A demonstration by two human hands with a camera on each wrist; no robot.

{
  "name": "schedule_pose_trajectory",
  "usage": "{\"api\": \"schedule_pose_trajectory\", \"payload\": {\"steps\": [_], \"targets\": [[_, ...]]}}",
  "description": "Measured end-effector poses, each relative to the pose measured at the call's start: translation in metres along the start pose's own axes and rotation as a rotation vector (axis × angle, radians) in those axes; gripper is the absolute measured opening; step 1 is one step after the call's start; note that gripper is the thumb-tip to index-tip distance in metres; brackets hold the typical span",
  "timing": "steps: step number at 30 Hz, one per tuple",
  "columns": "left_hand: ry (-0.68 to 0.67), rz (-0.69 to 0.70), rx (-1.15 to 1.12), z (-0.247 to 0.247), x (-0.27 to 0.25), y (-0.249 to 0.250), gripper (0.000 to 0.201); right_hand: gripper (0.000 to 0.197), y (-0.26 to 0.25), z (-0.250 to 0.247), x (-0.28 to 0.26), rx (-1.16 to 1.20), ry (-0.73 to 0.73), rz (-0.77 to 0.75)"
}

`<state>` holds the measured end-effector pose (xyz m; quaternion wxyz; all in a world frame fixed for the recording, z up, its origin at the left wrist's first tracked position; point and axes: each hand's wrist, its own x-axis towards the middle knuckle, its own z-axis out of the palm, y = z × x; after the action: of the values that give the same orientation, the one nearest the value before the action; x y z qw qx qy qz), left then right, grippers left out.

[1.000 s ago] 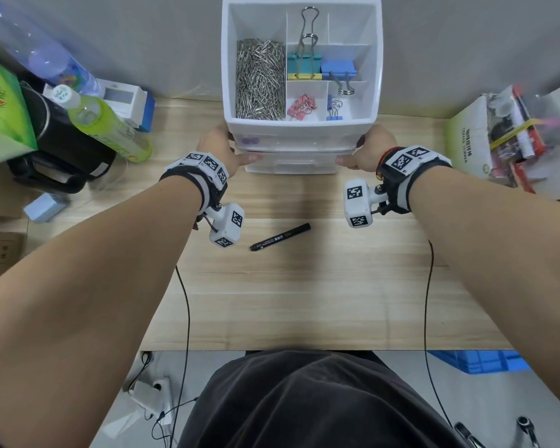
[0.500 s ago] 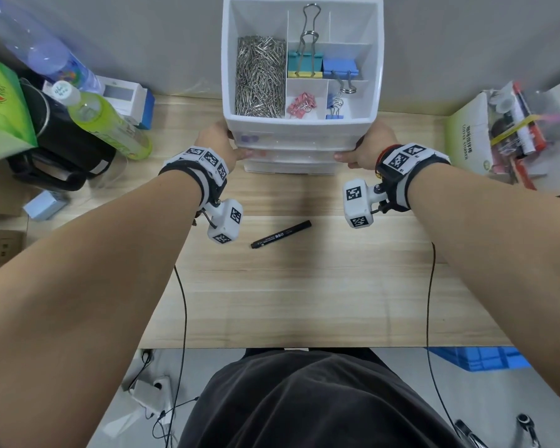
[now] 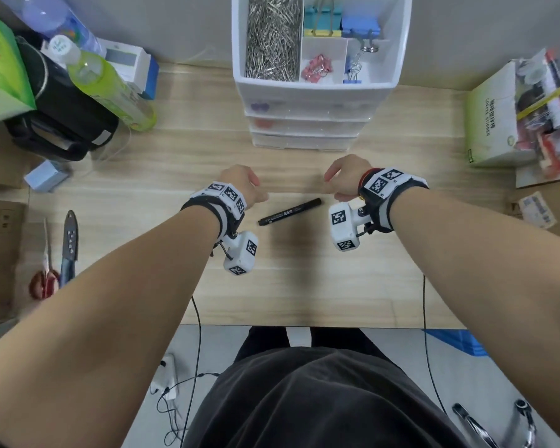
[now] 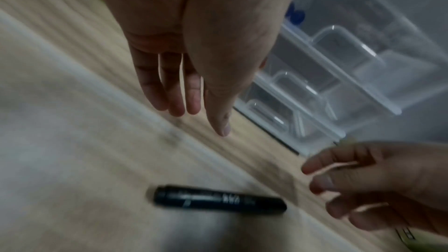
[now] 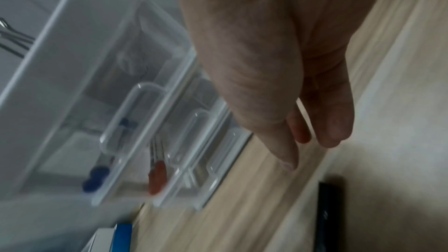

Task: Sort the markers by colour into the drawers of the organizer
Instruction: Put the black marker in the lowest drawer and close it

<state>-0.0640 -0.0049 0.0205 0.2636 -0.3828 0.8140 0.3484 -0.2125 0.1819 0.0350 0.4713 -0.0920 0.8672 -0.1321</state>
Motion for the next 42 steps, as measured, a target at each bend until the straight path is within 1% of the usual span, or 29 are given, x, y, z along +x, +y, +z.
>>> {"api": "schedule_pose_trajectory", "payload": {"steps": [4, 7, 9, 12, 13, 15, 17, 19, 22, 23, 25, 26, 27, 29, 31, 35, 39, 40, 42], "targets": [[-0.067, 0.047, 0.015, 0.031, -0.005, -0.013, 0.043, 0.031, 0.004, 0.04, 0.01, -0.091, -0.032, -0.081], [-0.09, 0.086, 0.046, 0.047, -0.007, -0.019, 0.044, 0.028, 0.008, 0.06, 0.018, -0.139, -0.037, -0.116], [-0.072, 0.129, 0.111, 0.054, -0.007, -0.022, 0.038, 0.025, 0.008, 0.069, 0.019, -0.132, -0.014, -0.13], [-0.068, 0.19, 0.219, 0.059, -0.007, -0.02, 0.02, 0.024, 0.004, 0.075, 0.024, -0.059, 0.008, -0.133], [-0.067, 0.194, 0.25, 0.059, -0.007, -0.018, 0.018, 0.024, 0.001, 0.075, 0.026, -0.025, 0.01, -0.138], [-0.05, 0.167, 0.277, 0.057, -0.007, -0.017, 0.021, 0.028, -0.007, 0.071, 0.03, 0.087, 0.011, -0.135], [-0.018, 0.108, 0.231, 0.051, -0.007, -0.018, 0.026, 0.028, -0.015, 0.059, 0.034, 0.299, 0.011, -0.109], [0.032, 0.041, 0.139, 0.042, -0.006, -0.023, 0.025, 0.028, -0.024, 0.044, 0.038, 0.477, 0.012, -0.063], [0.126, -0.053, 0.022, 0.024, -0.002, -0.034, 0.026, 0.043, -0.033, 0.028, 0.045, 0.584, -0.014, 0.021], [0.154, -0.08, -0.015, 0.019, 0.0, -0.038, 0.027, 0.04, -0.036, 0.026, 0.047, 0.656, -0.037, 0.043], [0.203, -0.106, -0.083, 0.009, 0.006, -0.044, 0.028, 0.022, -0.04, 0.026, 0.052, 0.832, -0.062, 0.081], [0.224, -0.111, -0.118, 0.005, 0.009, -0.045, 0.031, 0.014, -0.04, 0.027, 0.055, 0.9, -0.074, 0.086], [0.242, -0.111, -0.158, 0.001, 0.013, -0.045, 0.036, 0.01, -0.043, 0.027, 0.055, 0.938, -0.1, 0.08], [0.254, -0.101, -0.229, -0.006, 0.02, -0.041, 0.041, 0.01, -0.046, 0.028, 0.056, 0.966, -0.135, 0.064], [0.249, -0.086, -0.261, -0.009, 0.026, -0.036, 0.04, 0.012, -0.047, 0.03, 0.061, 0.992, -0.135, 0.08], [0.233, -0.066, -0.3, -0.009, 0.03, -0.024, 0.038, 0.016, -0.036, 0.037, 0.063, 0.84, -0.127, 0.09], [0.242, -0.038, -0.311, -0.005, 0.03, -0.019, 0.038, 0.02, -0.029, 0.045, 0.047, 1.052, -0.111, 0.183], [0.244, -0.036, -0.305, -0.004, 0.029, -0.019, 0.038, 0.019, -0.028, 0.047, 0.042, 1.084, -0.116, 0.179], [0.246, -0.039, -0.293, -0.004, 0.027, -0.018, 0.037, 0.013, -0.028, 0.049, 0.035, 1.042, -0.129, 0.148]]}}
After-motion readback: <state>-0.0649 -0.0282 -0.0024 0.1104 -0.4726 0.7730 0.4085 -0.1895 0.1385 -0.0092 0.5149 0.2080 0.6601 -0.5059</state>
